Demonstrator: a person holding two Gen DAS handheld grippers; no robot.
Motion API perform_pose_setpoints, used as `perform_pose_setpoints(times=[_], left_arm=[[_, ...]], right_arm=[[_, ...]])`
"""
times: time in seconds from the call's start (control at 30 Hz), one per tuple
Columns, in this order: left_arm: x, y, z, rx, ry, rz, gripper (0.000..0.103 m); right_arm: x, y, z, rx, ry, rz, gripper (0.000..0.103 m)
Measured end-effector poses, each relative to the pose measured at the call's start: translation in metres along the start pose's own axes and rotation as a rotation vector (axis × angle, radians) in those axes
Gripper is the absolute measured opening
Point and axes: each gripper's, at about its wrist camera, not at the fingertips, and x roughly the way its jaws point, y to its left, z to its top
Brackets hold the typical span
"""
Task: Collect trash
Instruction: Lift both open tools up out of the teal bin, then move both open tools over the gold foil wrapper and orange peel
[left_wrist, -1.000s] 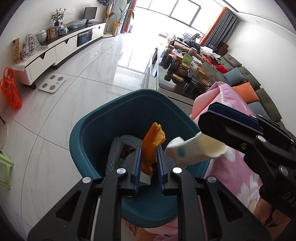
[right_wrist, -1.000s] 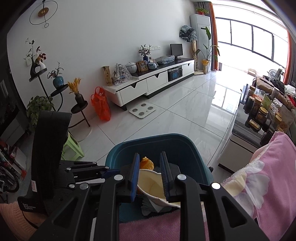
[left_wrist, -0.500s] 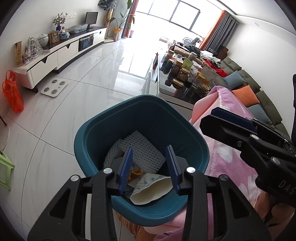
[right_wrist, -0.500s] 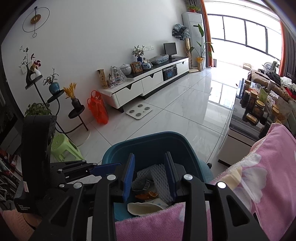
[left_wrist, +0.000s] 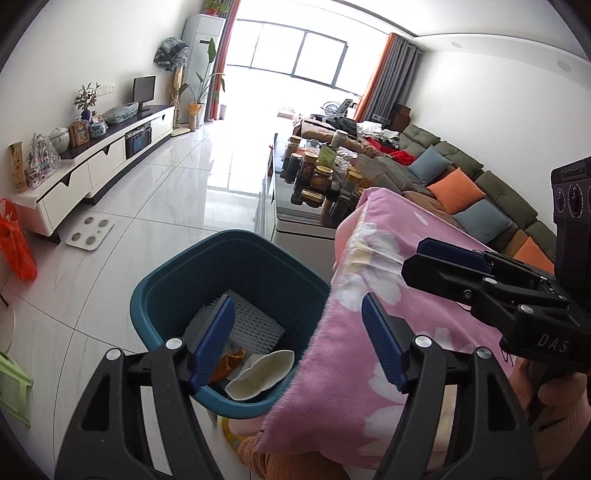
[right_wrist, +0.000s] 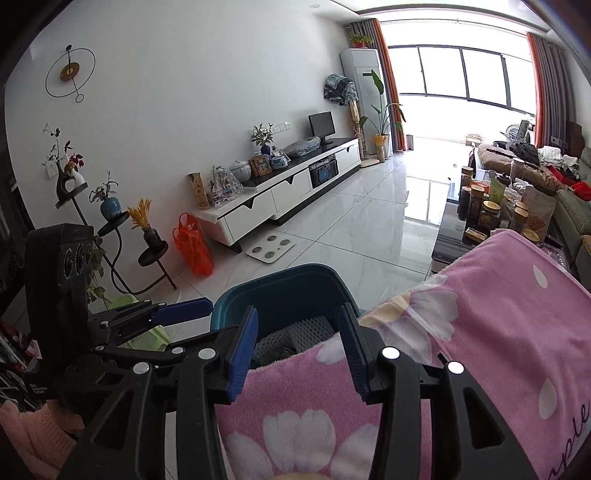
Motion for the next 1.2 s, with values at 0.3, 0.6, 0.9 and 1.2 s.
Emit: perform_pose_setpoints(times=[0.3, 0.6, 0.9, 1.2], left_arm=[[-0.003, -0.085, -0.021, 0.121, 0.029, -0.193, 0.073], [0.018, -0.176, -0.052, 0.285, 0.13, -0.344, 0.073], [0.037, -0.239, -0.073, 0.373, 0.191, -0.422, 0.073], [0.044, -0.265, -0.072, 0.401, 0.212, -0.423, 0.072]], right_arm=[[-0.079, -0.054, -0.046, 0.126, -0.058, -0.147, 0.045], [-0.157, -0.124, -0.107, 0.317, -0.092, -0.345, 0.045], [-0.205, -0.182, -0.151, 0.453, -0.095, -0.491, 0.045], [-0.215, -0.219, -0.178, 0.558, -0.071, -0.488, 0.047]])
